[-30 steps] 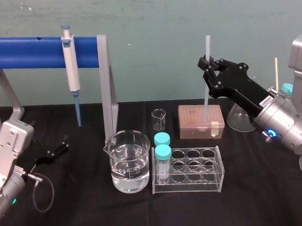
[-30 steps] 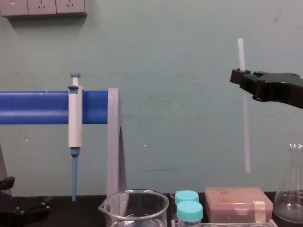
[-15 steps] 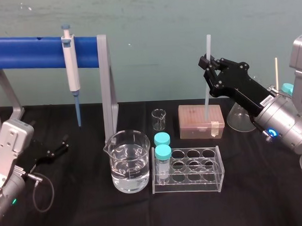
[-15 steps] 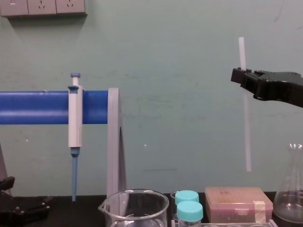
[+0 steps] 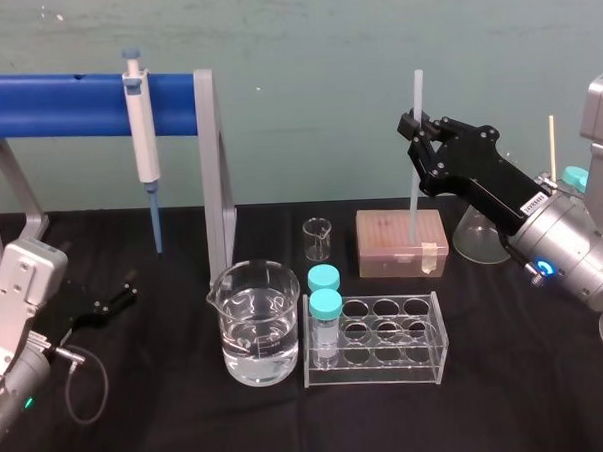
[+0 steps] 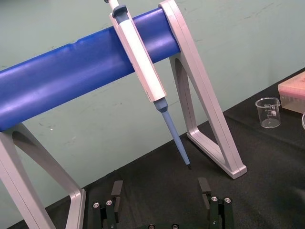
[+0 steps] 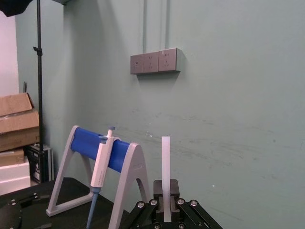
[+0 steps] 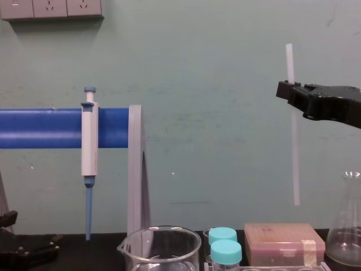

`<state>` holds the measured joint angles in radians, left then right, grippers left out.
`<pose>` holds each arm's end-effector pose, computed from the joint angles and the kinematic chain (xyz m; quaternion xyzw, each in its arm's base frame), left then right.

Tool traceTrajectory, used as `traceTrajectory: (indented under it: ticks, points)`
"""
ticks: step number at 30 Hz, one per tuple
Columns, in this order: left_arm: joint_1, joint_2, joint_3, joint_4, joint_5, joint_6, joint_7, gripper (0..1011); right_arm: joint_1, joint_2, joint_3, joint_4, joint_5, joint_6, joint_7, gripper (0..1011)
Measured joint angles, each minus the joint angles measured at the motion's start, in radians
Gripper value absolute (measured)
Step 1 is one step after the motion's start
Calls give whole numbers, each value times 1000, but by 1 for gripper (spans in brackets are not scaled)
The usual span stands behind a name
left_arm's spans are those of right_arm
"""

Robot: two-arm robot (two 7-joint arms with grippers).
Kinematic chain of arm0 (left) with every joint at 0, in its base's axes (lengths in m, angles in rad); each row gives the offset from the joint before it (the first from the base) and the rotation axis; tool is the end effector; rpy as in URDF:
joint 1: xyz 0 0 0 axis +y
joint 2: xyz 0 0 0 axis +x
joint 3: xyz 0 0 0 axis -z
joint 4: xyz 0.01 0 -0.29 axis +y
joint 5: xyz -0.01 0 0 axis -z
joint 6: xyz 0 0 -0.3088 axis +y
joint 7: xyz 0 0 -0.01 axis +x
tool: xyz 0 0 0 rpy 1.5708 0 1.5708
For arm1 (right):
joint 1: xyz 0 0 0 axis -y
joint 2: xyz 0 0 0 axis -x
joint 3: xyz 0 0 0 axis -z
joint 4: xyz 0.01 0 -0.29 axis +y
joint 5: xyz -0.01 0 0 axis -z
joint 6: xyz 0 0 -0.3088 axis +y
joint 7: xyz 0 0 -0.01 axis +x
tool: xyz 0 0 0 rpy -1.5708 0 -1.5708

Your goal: Pick up the stirring rod with one hand, then place it down.

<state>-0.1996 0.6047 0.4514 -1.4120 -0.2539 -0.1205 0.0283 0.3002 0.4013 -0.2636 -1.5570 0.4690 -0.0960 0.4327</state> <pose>0.3581 0.0827 -0.3022 0.1415 -0.1325 0.5799 0.7913 0.3956 -0.0401 -0.2049 0.0899 -0.1023 -0.4297 0.8926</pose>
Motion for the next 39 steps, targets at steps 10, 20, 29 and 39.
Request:
traceTrajectory:
  ticks: [10, 20, 29, 39]
  points:
    - [0, 0, 0, 0, 0, 0, 0, 1000, -3, 0, 1, -3, 1, 0, -1, 72]
    - [0, 0, 0, 0, 0, 0, 0, 1000, 0, 0, 0, 2, 1, 0, -1, 72]
    - [0, 0, 0, 0, 0, 0, 0, 1000, 3, 0, -2, 7, 1, 1, 1, 72]
    - [0, 0, 0, 0, 0, 0, 0, 1000, 7, 0, -5, 15, -1, 1, 5, 72]
